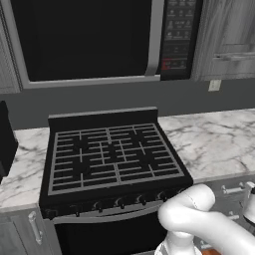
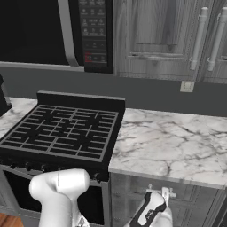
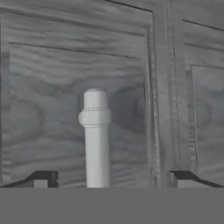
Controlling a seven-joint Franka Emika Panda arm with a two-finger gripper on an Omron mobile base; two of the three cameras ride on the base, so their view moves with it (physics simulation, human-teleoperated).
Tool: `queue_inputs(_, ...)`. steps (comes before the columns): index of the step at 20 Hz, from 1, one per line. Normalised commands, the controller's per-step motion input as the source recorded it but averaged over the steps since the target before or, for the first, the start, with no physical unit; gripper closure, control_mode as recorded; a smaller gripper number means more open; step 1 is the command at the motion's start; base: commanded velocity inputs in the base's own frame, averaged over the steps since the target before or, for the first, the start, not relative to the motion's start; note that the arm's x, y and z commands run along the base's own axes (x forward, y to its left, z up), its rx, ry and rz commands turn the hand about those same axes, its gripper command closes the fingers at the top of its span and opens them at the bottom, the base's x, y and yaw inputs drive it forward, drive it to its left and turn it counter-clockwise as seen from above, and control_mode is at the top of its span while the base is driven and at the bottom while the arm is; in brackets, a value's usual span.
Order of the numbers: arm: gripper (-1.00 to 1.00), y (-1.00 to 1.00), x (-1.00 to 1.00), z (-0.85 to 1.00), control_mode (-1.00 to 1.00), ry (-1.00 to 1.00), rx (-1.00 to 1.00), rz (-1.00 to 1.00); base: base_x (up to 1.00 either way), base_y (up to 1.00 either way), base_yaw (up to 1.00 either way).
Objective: Take the tongs from the drawer on the right and place them on the dining counter next to the tray containing the hot dog.
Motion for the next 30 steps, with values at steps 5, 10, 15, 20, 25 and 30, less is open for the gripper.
queue_inputs(5, -1.00, 0.00, 0.28, -0.04, -1.00, 0.00, 0.00, 0.00, 0.00, 0.00, 0.00)
queue_inputs(10, -1.00, 0.00, 0.30, -0.25, -1.00, -0.02, 0.00, 0.00, 0.00, 0.00, 0.00)
queue_inputs(15, -1.00, -0.01, 0.29, -0.31, -1.00, -0.04, 0.00, 0.00, 0.00, 0.00, 0.00)
queue_inputs(20, -1.00, 0.00, 0.27, -0.28, -1.00, -0.02, 0.00, 0.00, 0.00, 0.00, 0.00)
queue_inputs(25, 1.00, 0.00, 0.12, -0.10, -1.00, 0.00, 0.00, 0.00, 0.00, 0.00, 0.00)
queue_inputs(30, 1.00, 0.00, 0.00, 0.00, -1.00, 0.00, 0.00, 0.00, 0.00, 0.00, 0.00)
